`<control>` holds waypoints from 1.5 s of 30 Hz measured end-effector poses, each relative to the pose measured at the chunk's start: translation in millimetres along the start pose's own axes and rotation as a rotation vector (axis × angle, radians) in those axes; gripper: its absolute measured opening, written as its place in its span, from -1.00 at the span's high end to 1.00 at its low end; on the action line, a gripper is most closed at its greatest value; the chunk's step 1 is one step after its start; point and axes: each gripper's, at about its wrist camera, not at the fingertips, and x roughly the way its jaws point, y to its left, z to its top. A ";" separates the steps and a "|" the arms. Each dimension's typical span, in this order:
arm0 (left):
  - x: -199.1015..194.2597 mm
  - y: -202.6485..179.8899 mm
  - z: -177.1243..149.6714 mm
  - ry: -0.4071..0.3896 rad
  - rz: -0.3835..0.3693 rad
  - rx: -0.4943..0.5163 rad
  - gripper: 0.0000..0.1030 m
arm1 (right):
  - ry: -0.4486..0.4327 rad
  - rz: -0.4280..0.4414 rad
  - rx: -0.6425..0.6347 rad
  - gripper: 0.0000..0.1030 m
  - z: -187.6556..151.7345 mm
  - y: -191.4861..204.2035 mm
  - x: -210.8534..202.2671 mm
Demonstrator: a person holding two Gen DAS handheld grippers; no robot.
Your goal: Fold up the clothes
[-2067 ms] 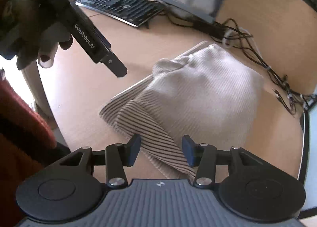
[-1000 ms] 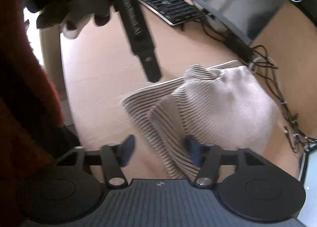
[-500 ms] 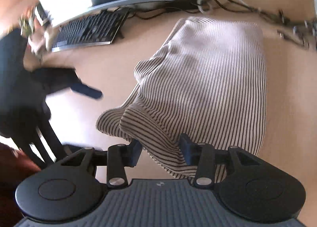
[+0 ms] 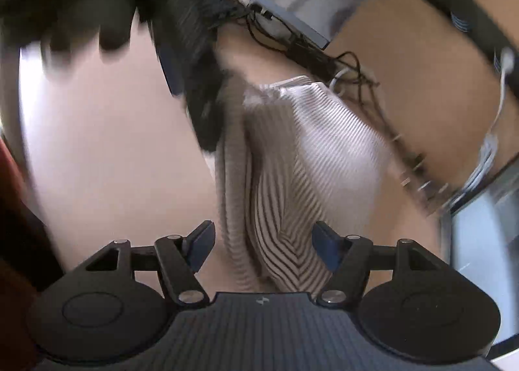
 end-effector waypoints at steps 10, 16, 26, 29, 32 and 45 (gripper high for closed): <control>-48.2 22.5 6.0 -0.067 -0.109 -0.016 -1.00 | 0.062 0.035 -0.050 0.48 23.9 -18.7 34.5; -64.2 38.6 27.5 -0.200 -0.052 0.161 -1.00 | 0.200 0.174 -0.149 0.53 30.3 -12.3 1.9; -0.1 0.3 24.9 -0.158 -0.199 0.436 -0.47 | 0.333 0.282 -0.567 0.53 99.9 -33.9 -82.5; 16.9 -11.1 22.3 -0.143 -0.224 0.521 -0.35 | 0.308 0.325 -0.715 0.52 116.7 -41.9 -57.6; 22.3 -13.9 14.8 -0.137 -0.223 0.574 -0.35 | 0.270 0.364 -0.792 0.50 124.4 -48.9 -10.9; -38.1 47.9 11.1 -0.180 -0.231 0.158 -0.72 | 0.189 0.437 -0.642 0.24 94.1 -66.3 132.6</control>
